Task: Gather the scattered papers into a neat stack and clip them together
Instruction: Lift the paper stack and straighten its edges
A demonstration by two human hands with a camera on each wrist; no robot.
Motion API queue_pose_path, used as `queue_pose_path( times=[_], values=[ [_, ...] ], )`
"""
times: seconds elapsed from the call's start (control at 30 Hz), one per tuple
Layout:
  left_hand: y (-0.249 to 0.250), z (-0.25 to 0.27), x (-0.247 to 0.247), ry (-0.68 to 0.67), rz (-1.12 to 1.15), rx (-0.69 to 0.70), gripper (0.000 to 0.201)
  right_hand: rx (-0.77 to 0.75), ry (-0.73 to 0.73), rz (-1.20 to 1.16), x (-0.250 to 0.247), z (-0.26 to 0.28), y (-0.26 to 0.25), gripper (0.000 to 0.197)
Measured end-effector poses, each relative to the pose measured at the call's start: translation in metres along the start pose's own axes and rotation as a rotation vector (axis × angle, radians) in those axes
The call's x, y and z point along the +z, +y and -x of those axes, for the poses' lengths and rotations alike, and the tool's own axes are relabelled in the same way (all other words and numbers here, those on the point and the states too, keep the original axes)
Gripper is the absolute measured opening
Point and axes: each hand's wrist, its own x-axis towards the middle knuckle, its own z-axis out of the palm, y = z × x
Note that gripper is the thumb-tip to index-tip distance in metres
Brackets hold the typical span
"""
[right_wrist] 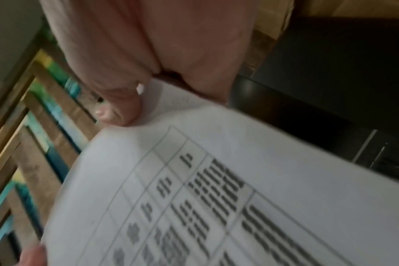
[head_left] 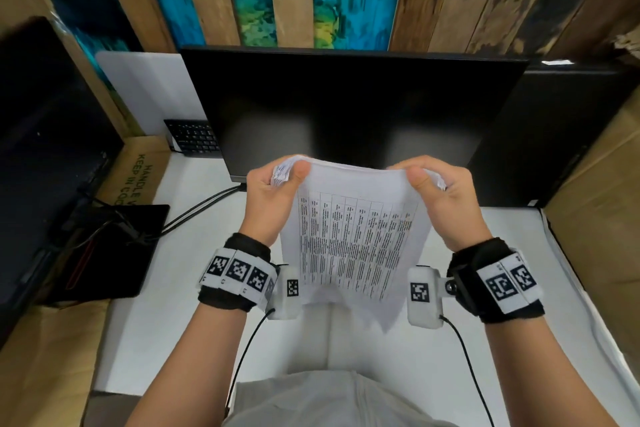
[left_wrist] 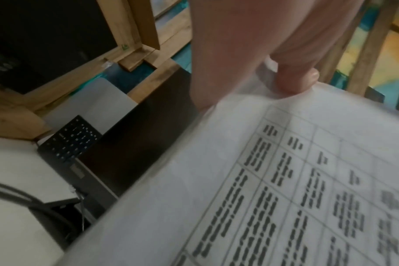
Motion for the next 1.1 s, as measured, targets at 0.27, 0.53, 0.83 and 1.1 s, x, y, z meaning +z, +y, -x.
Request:
queue_pose_path(
  times=[0.27,0.53,0.83,1.1],
  values=[
    [-0.009,0.005,-0.011,-0.078,-0.075,-0.102,0.020,0.100,-0.250,0.119,-0.018,0.004,0.014,0.038],
    [-0.006,0.008,-0.007,0.046,-0.052,-0.143,0.037,0.194,-0.225,-0.076,-0.013,0.013,0.026,0.030],
    [0.013,0.009,0.024,-0.106,-0.179,-0.033,0.045,0.199,-0.550,0.545,-0.014,-0.001,0.004,0.003],
    [0.018,0.007,0.026,-0.329,-0.235,-0.023,0.022,0.214,-0.499,0.426,-0.004,-0.002,0.001,0.021]
  ],
)
